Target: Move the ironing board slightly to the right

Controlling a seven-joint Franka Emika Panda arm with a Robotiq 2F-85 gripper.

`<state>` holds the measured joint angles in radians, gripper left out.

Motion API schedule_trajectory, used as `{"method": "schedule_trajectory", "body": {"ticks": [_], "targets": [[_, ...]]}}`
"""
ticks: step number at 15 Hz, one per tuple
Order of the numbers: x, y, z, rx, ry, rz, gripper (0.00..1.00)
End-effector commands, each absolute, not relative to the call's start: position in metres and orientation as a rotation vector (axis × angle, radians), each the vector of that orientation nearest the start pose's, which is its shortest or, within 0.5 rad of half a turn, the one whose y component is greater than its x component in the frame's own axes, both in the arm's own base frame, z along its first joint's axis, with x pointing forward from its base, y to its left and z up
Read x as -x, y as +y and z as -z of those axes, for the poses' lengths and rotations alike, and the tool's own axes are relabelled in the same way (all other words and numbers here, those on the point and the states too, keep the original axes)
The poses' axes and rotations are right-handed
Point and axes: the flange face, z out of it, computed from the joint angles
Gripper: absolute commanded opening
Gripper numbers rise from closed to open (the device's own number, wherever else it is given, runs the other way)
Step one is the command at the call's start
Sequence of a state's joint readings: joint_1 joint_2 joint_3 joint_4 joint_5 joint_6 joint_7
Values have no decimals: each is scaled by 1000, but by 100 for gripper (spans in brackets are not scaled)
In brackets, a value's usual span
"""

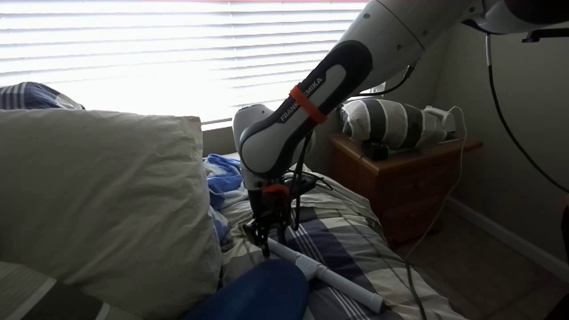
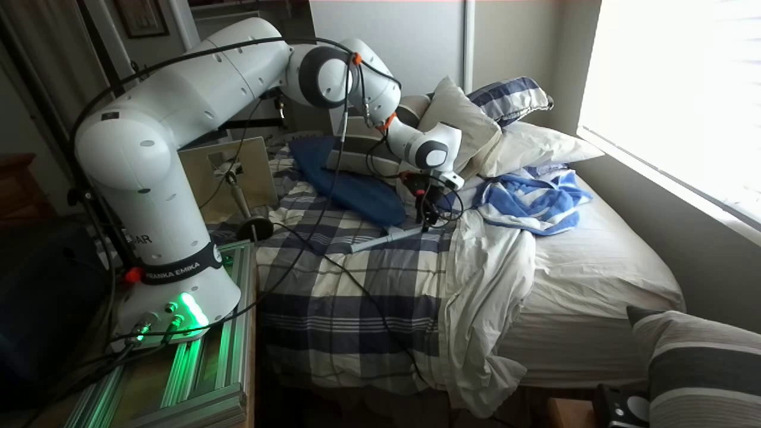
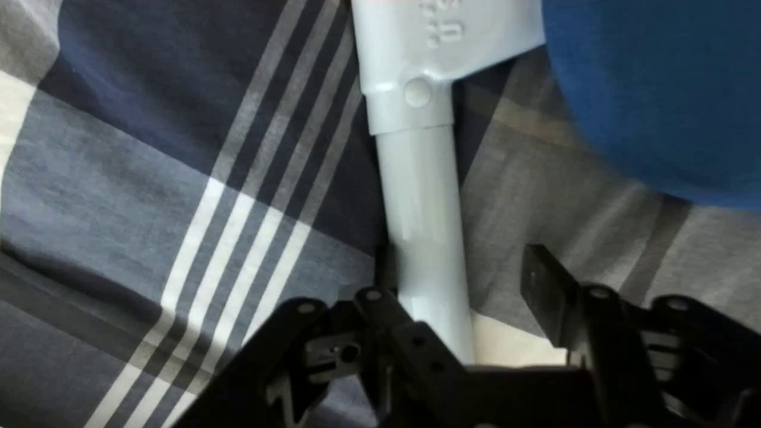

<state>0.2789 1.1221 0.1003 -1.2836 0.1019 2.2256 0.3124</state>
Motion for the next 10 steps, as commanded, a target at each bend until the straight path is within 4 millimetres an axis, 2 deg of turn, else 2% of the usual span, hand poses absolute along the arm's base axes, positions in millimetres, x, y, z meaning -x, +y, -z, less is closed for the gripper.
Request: {"method": "schedule_trajectory", "body": {"ticks": [1, 2, 10], "targets": [[-667, 253, -41, 3038, 61, -353, 47], [-667, 252, -41, 3042, 55, -355, 42], [-667, 251, -30, 3059, 24, -400, 40]]}}
